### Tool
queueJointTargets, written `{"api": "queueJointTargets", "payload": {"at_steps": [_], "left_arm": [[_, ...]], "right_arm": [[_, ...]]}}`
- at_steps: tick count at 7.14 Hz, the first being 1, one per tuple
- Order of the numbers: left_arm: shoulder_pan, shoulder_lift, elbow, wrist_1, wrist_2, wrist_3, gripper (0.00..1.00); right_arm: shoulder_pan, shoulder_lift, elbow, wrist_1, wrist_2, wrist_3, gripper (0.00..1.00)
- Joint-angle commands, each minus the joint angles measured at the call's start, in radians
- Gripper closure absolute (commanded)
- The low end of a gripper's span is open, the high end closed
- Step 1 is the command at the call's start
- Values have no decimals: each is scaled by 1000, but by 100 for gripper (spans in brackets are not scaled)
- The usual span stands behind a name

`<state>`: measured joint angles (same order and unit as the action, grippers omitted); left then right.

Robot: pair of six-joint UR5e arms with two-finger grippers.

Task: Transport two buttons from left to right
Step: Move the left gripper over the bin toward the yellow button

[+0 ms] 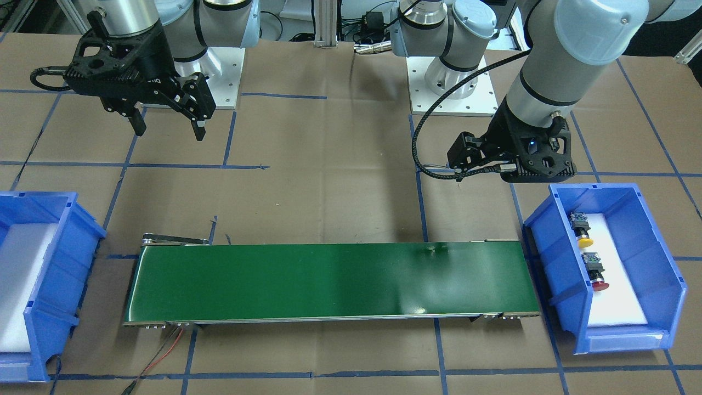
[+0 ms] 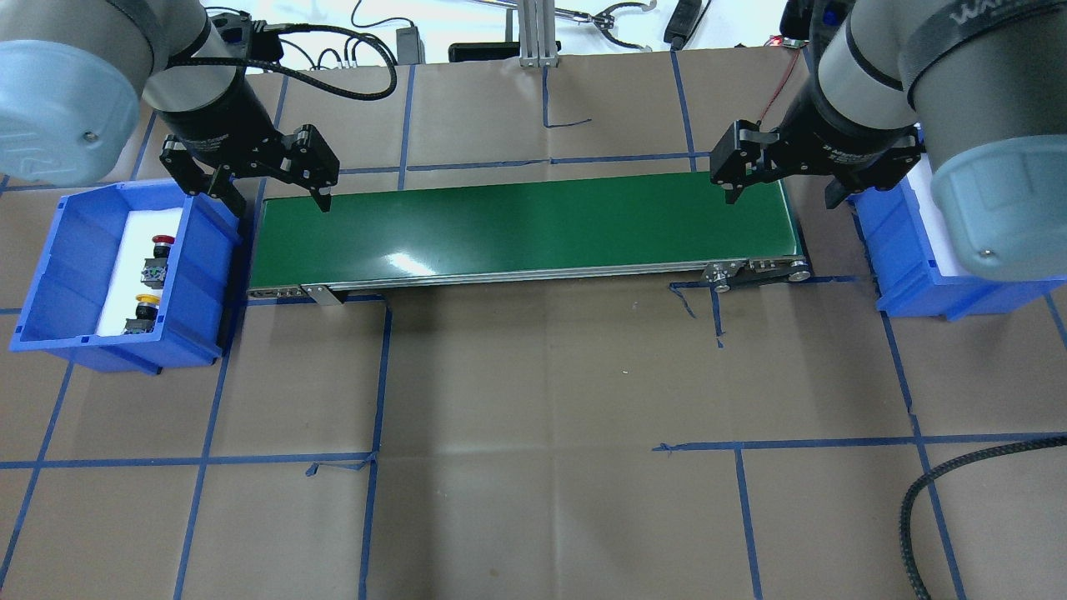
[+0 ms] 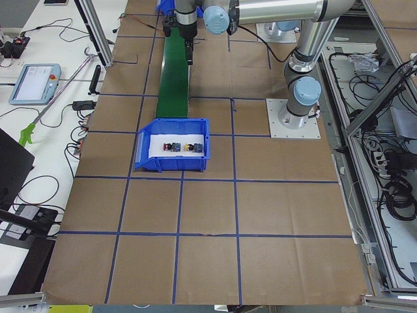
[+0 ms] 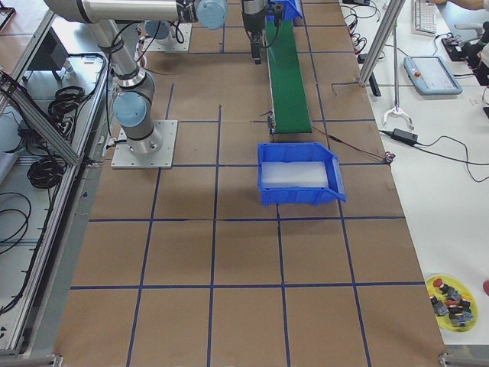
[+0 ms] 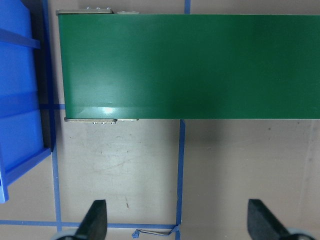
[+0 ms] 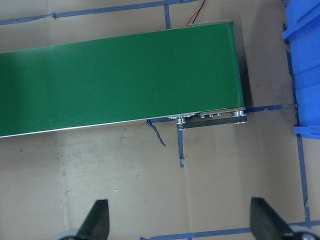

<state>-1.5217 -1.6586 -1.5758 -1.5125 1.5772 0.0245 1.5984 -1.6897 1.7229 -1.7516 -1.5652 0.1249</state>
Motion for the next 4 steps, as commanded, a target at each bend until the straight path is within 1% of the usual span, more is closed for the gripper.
{"api": "queueJointTargets", "payload": {"at_steps": [1,4], "left_arm": [[0,-1,2,0,0,0,0],[0,0,2,0,1,0,0]], "right_arm": [[0,1,-6,111,7,1,0],[0,1,-2,112,4,-4,0]]}}
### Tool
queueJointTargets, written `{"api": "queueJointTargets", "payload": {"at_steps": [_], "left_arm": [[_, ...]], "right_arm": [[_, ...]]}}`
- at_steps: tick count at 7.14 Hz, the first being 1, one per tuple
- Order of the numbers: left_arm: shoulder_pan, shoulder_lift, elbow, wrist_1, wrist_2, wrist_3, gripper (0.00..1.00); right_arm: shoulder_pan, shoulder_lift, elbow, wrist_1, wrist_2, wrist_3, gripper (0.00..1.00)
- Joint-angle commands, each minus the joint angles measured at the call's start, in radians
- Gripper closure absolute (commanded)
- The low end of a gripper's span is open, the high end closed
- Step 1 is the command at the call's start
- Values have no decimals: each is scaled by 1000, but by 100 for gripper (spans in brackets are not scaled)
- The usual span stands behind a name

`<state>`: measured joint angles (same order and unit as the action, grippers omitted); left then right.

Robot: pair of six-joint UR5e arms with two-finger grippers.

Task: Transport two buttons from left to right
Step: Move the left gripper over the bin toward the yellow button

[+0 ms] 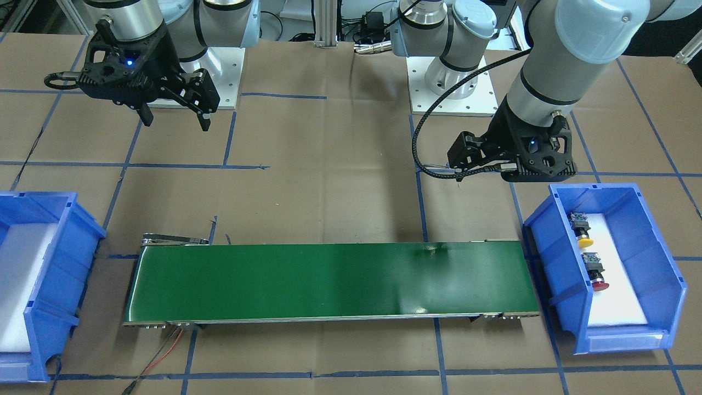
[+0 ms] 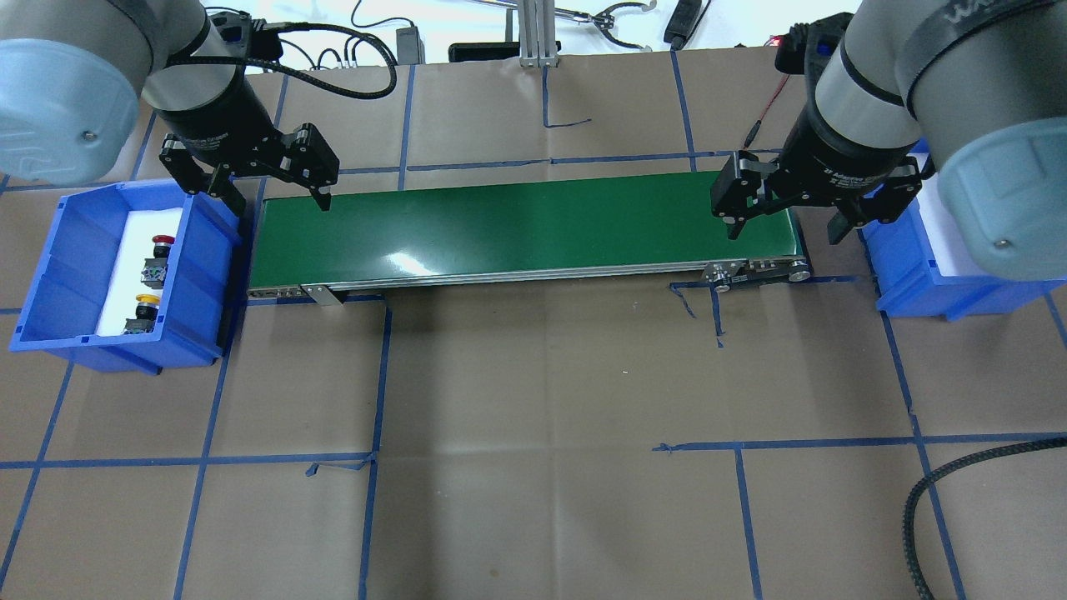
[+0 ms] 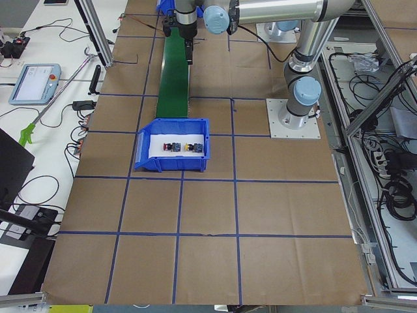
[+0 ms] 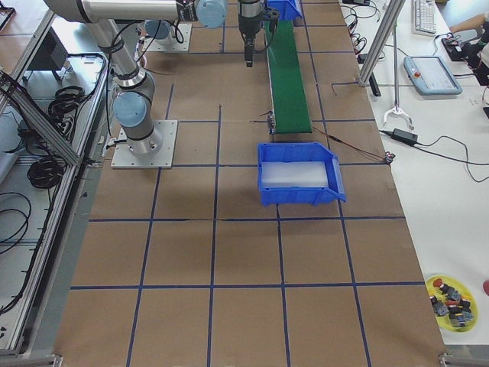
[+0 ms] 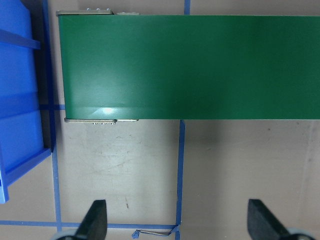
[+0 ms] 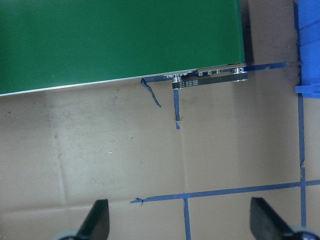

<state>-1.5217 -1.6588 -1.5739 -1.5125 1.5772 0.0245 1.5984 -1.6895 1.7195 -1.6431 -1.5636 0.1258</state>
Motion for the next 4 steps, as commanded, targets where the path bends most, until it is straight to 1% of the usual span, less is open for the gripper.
{"api": "queueJointTargets", "payload": {"at_steps": [1,3,4], "left_arm": [[0,2,-1,0,1,2,0],[0,7,-8,0,1,5,0],[5,13,-9,0,1,6,0]], "right_arm": [[0,1,-1,2,11,-21,0],[0,-1,-3,2,11,-105,0],[0,1,-1,2,11,-112,0]]}}
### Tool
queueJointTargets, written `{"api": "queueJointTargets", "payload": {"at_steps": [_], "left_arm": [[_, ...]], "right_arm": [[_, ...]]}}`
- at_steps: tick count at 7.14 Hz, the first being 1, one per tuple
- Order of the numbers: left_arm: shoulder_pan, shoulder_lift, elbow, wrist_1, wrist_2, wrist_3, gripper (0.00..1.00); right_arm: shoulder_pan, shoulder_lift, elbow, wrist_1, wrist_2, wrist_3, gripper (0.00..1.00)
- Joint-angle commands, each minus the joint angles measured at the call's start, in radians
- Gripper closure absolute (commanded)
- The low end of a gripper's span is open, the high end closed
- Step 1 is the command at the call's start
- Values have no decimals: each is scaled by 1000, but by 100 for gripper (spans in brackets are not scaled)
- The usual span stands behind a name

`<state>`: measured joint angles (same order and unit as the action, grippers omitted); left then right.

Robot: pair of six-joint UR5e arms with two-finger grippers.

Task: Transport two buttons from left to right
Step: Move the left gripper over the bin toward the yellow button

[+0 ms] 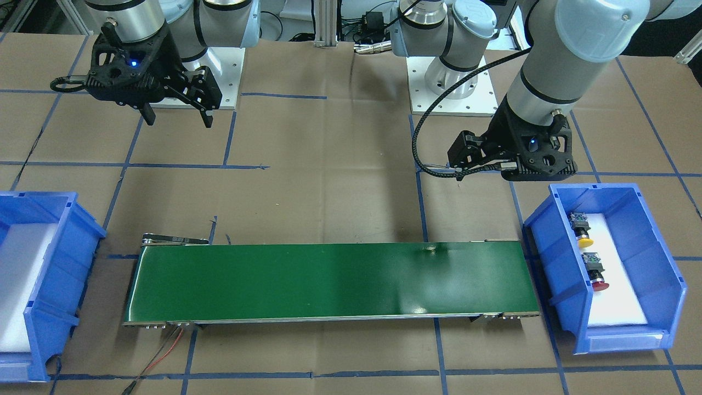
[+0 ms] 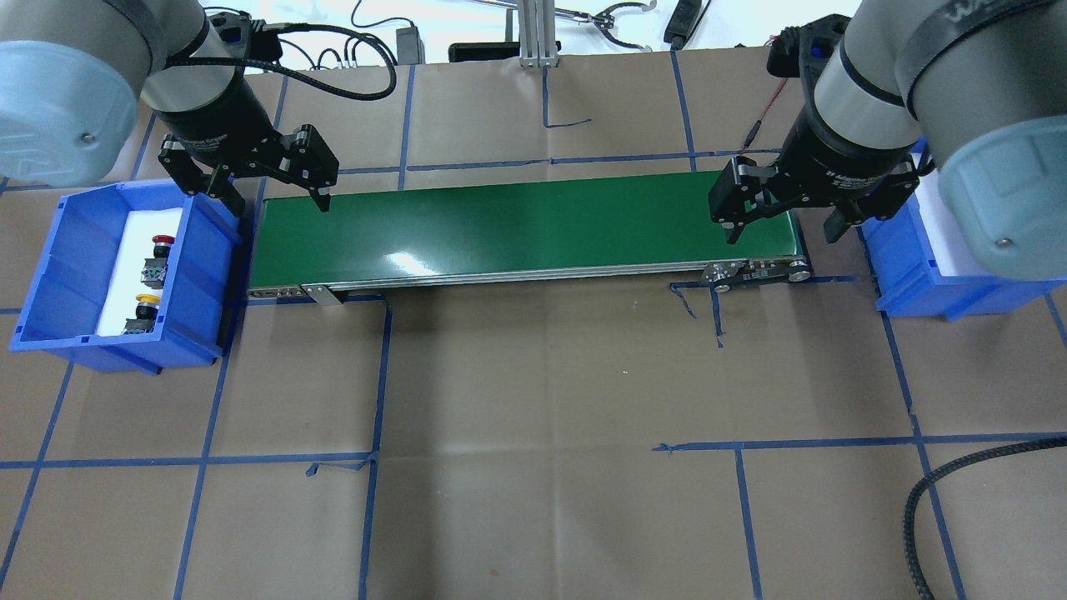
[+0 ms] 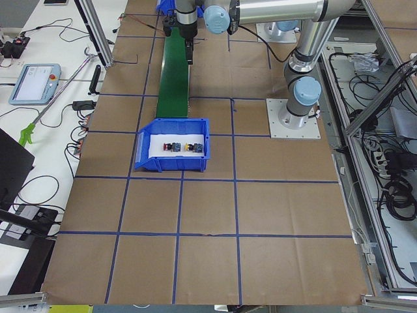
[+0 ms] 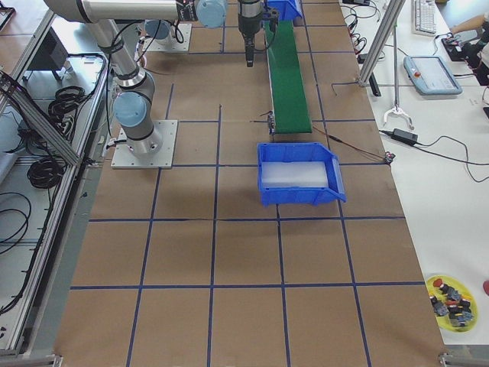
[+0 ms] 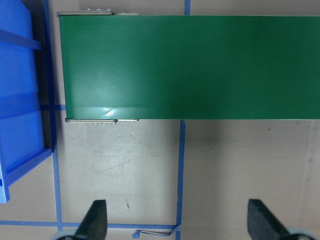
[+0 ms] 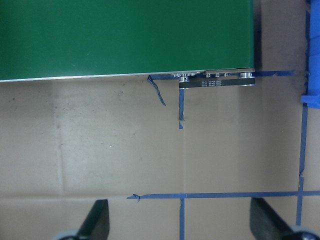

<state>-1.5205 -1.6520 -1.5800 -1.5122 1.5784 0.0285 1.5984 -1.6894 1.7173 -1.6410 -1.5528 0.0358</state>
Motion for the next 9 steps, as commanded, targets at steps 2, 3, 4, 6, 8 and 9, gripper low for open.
{"api": "queueJointTargets", "payload": {"at_steps": [2,3,4,6,8,9], "left_arm": [[31,12,-3,6,3,66,0],[78,15,-2,6,3,112,0],[164,18,0,6,2,172,0],[364,17,-6,4,-3,334,0],[486,9,-11,1,-3,485,0],[544,-2,-11,1,-5,551,0]], "right_arm": [[0,-1,-2,3,-1,-22,0],[0,-1,-2,3,-3,-22,0],[0,1,-2,1,-4,-21,0],[0,1,4,3,-6,-22,0],[2,1,5,6,-6,-24,0],[2,1,5,7,-3,-27,0]]}}
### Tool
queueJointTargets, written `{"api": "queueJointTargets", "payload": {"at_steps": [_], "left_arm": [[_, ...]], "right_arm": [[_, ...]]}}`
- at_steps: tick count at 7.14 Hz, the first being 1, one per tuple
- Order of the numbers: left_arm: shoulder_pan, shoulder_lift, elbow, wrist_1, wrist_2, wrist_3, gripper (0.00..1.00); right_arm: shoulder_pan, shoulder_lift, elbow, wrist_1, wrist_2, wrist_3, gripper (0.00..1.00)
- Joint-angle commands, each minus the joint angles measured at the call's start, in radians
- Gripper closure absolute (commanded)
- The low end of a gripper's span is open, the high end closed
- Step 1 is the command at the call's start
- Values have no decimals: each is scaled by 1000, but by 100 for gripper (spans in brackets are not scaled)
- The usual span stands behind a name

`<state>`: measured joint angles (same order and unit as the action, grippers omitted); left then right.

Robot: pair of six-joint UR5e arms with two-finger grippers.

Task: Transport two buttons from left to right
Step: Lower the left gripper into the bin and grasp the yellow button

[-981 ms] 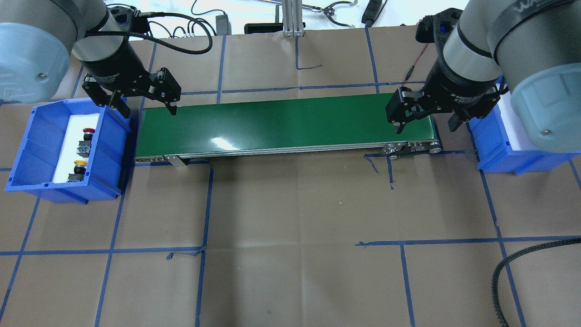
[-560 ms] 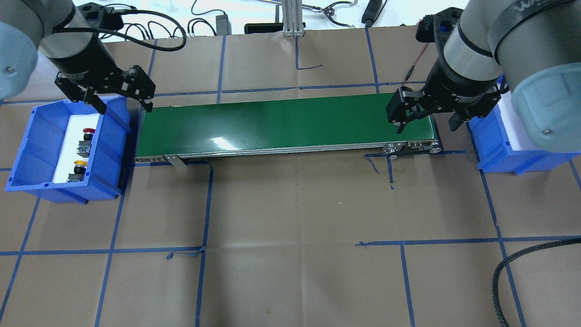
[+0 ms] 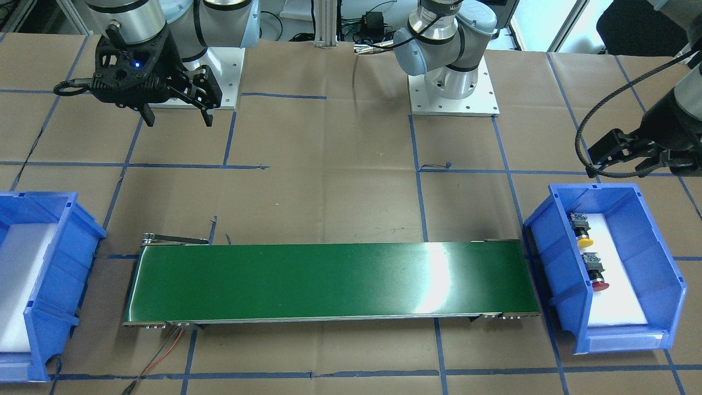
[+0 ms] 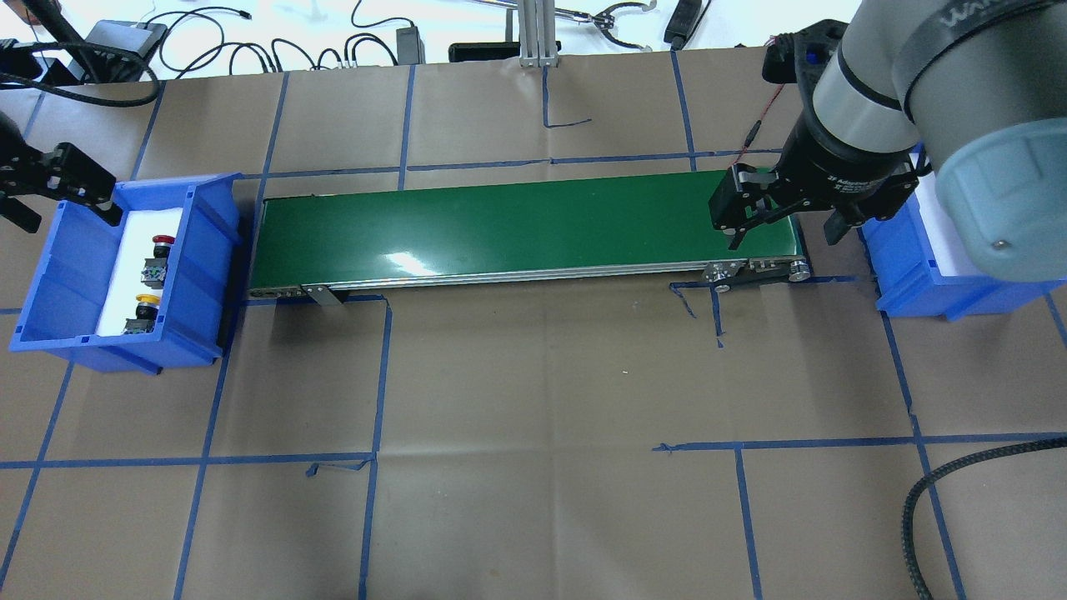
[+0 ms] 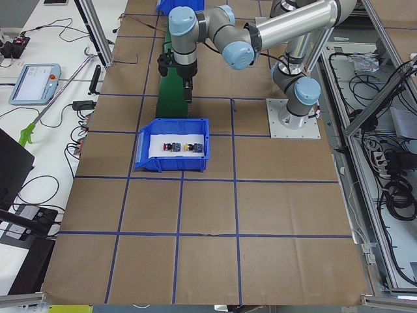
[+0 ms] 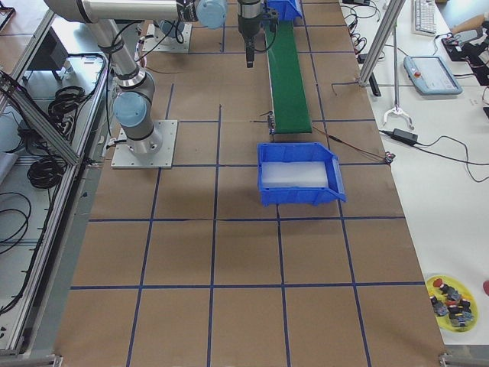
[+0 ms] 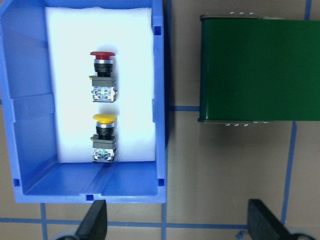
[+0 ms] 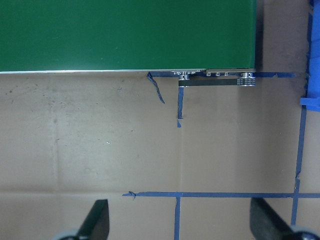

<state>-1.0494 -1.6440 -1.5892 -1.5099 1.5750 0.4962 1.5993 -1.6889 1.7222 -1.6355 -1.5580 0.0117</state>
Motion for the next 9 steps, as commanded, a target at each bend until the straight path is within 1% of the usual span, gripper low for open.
{"api": "queueJointTargets", "payload": {"at_steps": [1,2,6,7,9], "left_arm": [[124,-10,-30,3,0,140,0],[132,3,-66,32,0,140,0],[131,-52,-263,340,-7,143,0],[131,-91,-294,425,-10,145,0],[123,-164,-319,529,-12,143,0]], "right_arm": [[-1,0,0,2,4,-6,0],[1,0,2,-1,4,-4,0],[1,0,2,-3,4,-3,0],[1,0,2,-1,4,-3,0],[-1,2,2,-3,4,-3,0]]}}
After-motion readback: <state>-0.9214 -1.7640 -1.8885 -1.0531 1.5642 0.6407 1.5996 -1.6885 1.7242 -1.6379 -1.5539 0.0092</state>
